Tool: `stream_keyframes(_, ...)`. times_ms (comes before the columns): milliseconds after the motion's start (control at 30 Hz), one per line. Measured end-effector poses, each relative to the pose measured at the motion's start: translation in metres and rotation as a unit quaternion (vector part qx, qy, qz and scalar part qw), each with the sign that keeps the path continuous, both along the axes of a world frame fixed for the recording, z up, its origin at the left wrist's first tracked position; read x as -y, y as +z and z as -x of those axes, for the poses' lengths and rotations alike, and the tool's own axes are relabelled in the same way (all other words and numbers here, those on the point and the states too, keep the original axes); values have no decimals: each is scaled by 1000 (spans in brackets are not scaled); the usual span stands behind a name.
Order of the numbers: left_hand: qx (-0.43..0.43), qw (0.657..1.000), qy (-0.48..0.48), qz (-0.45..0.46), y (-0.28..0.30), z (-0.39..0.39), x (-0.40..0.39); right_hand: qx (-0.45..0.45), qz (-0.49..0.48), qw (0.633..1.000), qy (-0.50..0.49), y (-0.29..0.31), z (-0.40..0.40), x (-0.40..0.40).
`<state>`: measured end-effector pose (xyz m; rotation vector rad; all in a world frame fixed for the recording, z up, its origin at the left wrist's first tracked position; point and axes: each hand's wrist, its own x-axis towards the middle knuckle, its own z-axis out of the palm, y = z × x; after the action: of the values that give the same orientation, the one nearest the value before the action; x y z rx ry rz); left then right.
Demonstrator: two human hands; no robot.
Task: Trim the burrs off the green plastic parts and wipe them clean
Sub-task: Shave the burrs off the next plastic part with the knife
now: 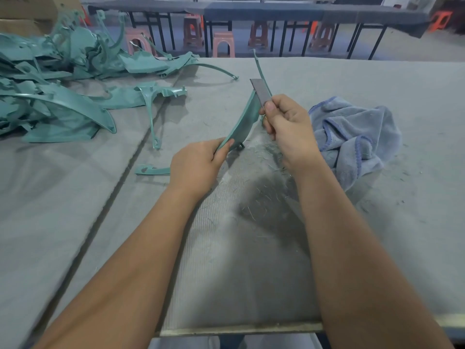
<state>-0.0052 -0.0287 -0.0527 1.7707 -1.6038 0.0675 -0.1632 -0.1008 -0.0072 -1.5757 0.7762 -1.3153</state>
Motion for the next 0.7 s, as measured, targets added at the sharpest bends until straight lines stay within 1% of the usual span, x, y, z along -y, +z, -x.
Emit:
stream_keyframes(67,-3,1000,2,-2,0,0,0,-4,-8,1000,14,-2,5,3)
stream_keyframes(100,-5,1000,5,-2,1,-1,1,-25,-13,999,24,-4,8,5)
stream_keyframes(200,-22,1000,17,-3,1,-3,4,-142,-40,987,55,-13,12,3)
stream_keyframes(233,-25,1000,18,-5,0,-3,5,-144,-48,987,57,-14,12,3)
stream_keyframes(333,-32,999,20,-11,-1,-4,5,-46,-38,998,33,-3,13,3)
stream_keyframes(400,-35,999,23,-13,-1,-4,5,-4,-22,1000,18,7,14,5)
stream_keyframes(433,-35,999,25,-13,-1,-4,6,-6,-13,1000,14,10,13,5)
stream_keyframes(567,-31,999,25,-13,-1,-4,6,-60,21,998,23,16,3,5)
stream_keyframes(700,-30,999,22,-13,0,-5,6,-91,34,995,7,19,-4,3)
